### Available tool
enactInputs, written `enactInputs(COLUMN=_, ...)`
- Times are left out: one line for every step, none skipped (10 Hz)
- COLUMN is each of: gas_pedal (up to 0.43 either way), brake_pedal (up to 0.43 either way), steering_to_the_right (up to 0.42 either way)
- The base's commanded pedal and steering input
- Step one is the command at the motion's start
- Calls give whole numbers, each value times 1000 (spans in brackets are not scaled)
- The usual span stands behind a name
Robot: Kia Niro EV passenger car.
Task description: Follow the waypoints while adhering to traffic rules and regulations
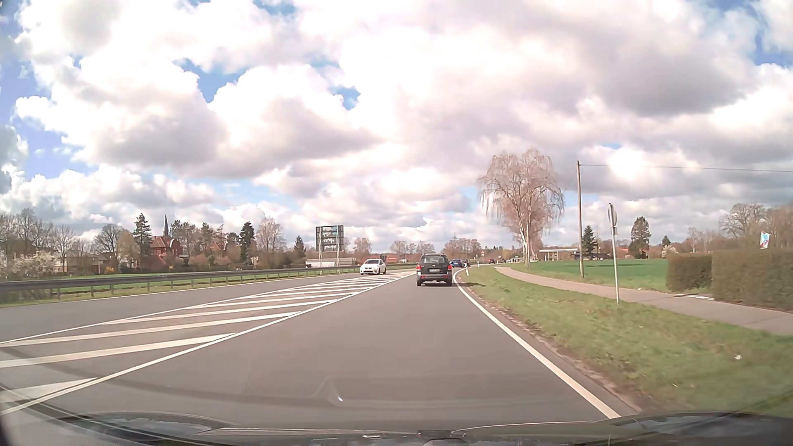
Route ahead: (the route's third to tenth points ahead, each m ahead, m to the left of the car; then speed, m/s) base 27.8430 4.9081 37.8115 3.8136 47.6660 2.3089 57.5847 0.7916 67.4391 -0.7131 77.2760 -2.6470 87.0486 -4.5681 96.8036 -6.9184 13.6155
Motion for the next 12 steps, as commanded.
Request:
enactInputs(gas_pedal=177, brake_pedal=0, steering_to_the_right=13)
enactInputs(gas_pedal=189, brake_pedal=0, steering_to_the_right=13)
enactInputs(gas_pedal=197, brake_pedal=0, steering_to_the_right=11)
enactInputs(gas_pedal=209, brake_pedal=0, steering_to_the_right=10)
enactInputs(gas_pedal=220, brake_pedal=0, steering_to_the_right=10)
enactInputs(gas_pedal=220, brake_pedal=0, steering_to_the_right=10)
enactInputs(gas_pedal=220, brake_pedal=0, steering_to_the_right=10)
enactInputs(gas_pedal=220, brake_pedal=0, steering_to_the_right=10)
enactInputs(gas_pedal=220, brake_pedal=0, steering_to_the_right=10)
enactInputs(gas_pedal=220, brake_pedal=0, steering_to_the_right=10)
enactInputs(gas_pedal=220, brake_pedal=0, steering_to_the_right=10)
enactInputs(gas_pedal=220, brake_pedal=0, steering_to_the_right=10)
